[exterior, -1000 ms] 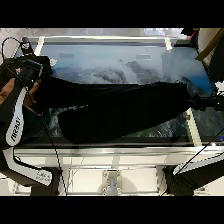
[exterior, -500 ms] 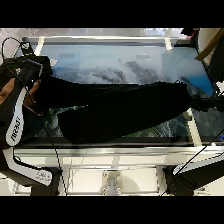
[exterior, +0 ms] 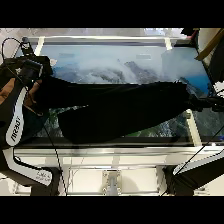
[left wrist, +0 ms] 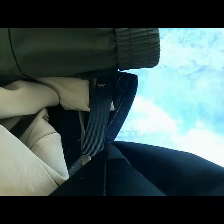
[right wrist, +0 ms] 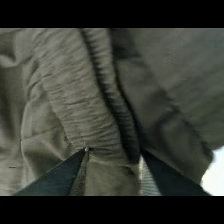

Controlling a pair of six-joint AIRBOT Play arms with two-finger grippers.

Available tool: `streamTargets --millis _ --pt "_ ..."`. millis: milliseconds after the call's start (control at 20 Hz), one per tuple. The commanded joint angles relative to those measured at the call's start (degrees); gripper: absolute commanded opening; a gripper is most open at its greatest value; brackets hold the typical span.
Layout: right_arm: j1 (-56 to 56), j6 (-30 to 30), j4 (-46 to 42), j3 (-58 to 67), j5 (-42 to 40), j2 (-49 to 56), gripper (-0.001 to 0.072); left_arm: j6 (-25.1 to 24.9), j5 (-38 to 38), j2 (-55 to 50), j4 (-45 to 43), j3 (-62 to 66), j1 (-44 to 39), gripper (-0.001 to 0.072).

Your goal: Fold the clothes and pants, and hang the long-sleeved shirts on hangers.

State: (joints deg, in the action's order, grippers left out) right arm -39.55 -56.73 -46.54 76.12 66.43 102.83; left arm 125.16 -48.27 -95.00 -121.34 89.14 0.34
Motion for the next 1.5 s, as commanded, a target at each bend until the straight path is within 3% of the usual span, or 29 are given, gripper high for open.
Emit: streamTargets --millis 0,100,200,400,500,750,900,1000,1050,1100,1150,1250,1450 --pt "0.26 4.17 8.66 0.22 0.98 -0.09 0.0198 -0.07 -0.63 -0.04 -0.37 0.04 0.02 0.0008" --pt "0.26 4.35 9.29 1.51 3.02 -0.81 0.0089 -1.03 -2.64 0.02 -1.79 0.04 0.04 0.0008" --pt "0.37 5.2 12.37 3.85 6.25 -1.7 0.0028 -6.19 -5.79 0.37 -1.84 0.04 0.07 0.0008" --pt "2.08 5.33 22.49 10.64 4.37 -2.75 0.0028 -8.7 -7.43 2.32 -1.84 0.7 0.04 0.0007" --pt "4.63 3.72 22.77 14.47 -2.58 -2.75 0.0028 -9.77 -6.91 2.32 -1.7 3.65 0.28 0.0007" --pt "15.37 -1.88 22.12 19.61 -31.41 -0.44 0.0028 -12.11 -4.26 -3.19 1.36 13.46 0.35 0.0006" --pt "18.99 -16.72 21.16 20.83 -45.68 4.33 0.0027 -12.04 -4.63 -8.76 2.29 16.68 0.35 0.0006" --pt "19.1 -25.44 21.22 20.85 -50.1 5.97 0.0028 -10.29 -4.85 -10.86 2.27 17.35 1.14 0.0006" --pt "19.06 -25.7 21.18 20.94 -50.86 6.19 0.004 -8.07 -4.87 -11.5 2.4 17.35 1.7 0.0007" --pt "19.04 -25.62 20.74 20.94 -51.01 6.21 0.0185 -7.48 -4.85 -11.89 3.48 17.35 2.03 0.0007" --pt "18.82 -25.62 20.72 20.94 -50.71 6.21 0.0435 -7.56 -4.83 -12.0 5.22 17.35 2.23 0.0022" --pt "17.62 -24.92 20.7 21.07 -46.25 6.19 0.046 -10.62 -4.96 -11.69 8.5 17.49 1.97 0.0646" --pt "10.82 -22.88 12.87 24.35 -25.59 4.92 0.0459 -13.18 -14.45 -7.63 7.67 17.46 0.79 0.0661"
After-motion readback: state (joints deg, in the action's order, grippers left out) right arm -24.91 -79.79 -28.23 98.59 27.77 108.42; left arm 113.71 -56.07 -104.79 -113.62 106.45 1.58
